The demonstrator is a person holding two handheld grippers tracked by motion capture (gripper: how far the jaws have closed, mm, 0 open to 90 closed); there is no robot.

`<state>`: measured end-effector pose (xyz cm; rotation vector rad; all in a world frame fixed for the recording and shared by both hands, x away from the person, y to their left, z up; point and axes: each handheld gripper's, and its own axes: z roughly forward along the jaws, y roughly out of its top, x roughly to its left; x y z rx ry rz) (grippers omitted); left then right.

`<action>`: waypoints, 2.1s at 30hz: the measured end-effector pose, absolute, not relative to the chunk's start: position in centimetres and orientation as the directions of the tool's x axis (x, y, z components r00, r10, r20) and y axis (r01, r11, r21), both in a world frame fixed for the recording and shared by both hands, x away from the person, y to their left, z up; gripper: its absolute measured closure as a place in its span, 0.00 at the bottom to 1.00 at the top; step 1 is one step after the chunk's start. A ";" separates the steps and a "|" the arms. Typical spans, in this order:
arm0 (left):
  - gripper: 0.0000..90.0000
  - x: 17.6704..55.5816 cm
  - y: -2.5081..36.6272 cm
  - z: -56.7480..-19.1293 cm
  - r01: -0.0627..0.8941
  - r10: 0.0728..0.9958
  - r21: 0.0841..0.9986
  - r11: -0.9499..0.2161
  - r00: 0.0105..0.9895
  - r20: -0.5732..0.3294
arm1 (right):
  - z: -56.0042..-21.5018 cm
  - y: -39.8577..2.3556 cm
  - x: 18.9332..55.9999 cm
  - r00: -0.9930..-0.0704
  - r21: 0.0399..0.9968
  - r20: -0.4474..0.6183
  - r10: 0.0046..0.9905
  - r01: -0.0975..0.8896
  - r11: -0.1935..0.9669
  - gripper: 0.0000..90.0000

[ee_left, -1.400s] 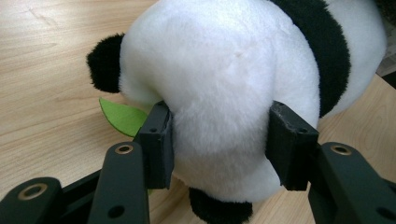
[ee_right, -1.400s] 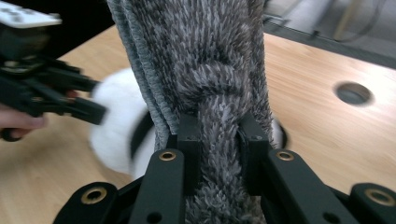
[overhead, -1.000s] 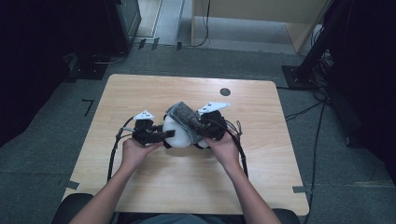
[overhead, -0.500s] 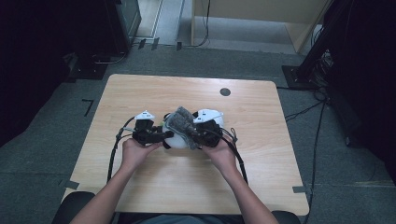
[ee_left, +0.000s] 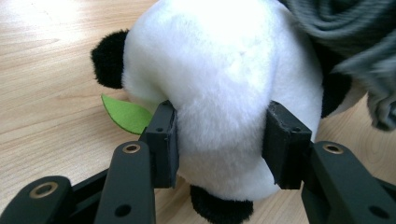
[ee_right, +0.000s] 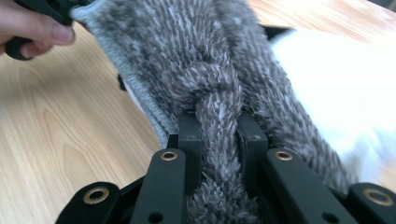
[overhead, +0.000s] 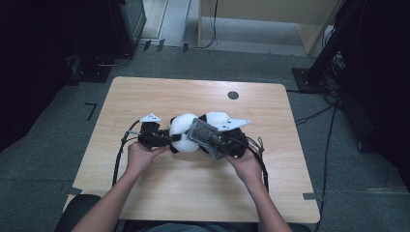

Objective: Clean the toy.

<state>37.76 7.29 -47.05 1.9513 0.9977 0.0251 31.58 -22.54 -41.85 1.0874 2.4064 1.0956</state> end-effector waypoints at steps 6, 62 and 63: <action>0.59 37.8 7.2 -47.0 0.634 0.650 0.731 -0.254 0.671 -0.357 | -42.1 -25.7 31.4 -0.622 0.744 0.079 0.779 0.557 0.370 0.85; 0.60 37.7 7.3 -47.1 0.629 0.648 0.735 -0.254 0.675 -0.353 | -43.8 -16.2 33.6 -0.715 0.777 0.100 0.692 0.491 0.394 0.84; 0.60 37.7 7.2 -47.1 0.626 0.651 0.736 -0.257 0.675 -0.347 | -43.8 -16.4 33.6 -0.715 0.775 0.101 0.692 0.492 0.396 0.84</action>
